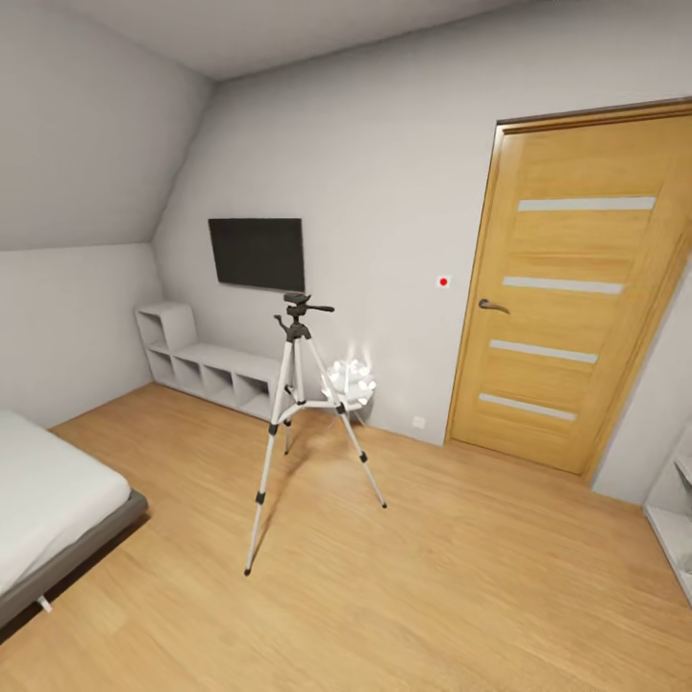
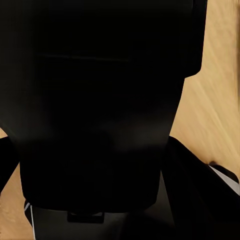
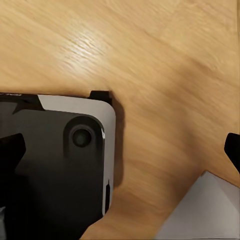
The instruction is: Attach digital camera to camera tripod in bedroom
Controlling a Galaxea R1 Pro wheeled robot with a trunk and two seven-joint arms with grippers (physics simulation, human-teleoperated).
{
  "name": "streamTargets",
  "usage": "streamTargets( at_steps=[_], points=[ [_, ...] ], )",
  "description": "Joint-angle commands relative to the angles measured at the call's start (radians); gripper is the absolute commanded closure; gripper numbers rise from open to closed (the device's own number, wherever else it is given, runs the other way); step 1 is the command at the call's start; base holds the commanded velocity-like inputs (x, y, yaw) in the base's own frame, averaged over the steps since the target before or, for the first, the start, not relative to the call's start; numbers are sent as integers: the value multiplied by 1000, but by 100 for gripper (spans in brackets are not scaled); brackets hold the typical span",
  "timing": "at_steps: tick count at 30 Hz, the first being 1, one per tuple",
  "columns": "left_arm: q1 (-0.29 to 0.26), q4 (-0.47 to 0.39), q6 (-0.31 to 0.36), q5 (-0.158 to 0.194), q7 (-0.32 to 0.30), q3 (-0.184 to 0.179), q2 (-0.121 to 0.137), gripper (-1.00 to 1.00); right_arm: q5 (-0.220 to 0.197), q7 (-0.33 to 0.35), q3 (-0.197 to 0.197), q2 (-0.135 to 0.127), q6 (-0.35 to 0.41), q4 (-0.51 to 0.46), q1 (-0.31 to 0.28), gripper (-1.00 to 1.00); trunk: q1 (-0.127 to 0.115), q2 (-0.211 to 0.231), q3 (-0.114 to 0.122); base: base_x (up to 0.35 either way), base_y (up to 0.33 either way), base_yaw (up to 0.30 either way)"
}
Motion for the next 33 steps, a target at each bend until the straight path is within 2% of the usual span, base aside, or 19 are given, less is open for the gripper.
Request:
streamTargets(
  at_steps=[1, 33],
  points=[
    [0, 0, 1, 9, -4, -8, 0, 100, 9, 2, -8, 0, 2, 1, -1, -100, 0, -1, 0, 0, 0, -296],
    [0, 0, 5, 7, -4, -8, -4, 100, 9, 2, -8, 1, 0, 1, -1, -100, 0, -1, 0, 9, 0, -296]
  ],
)
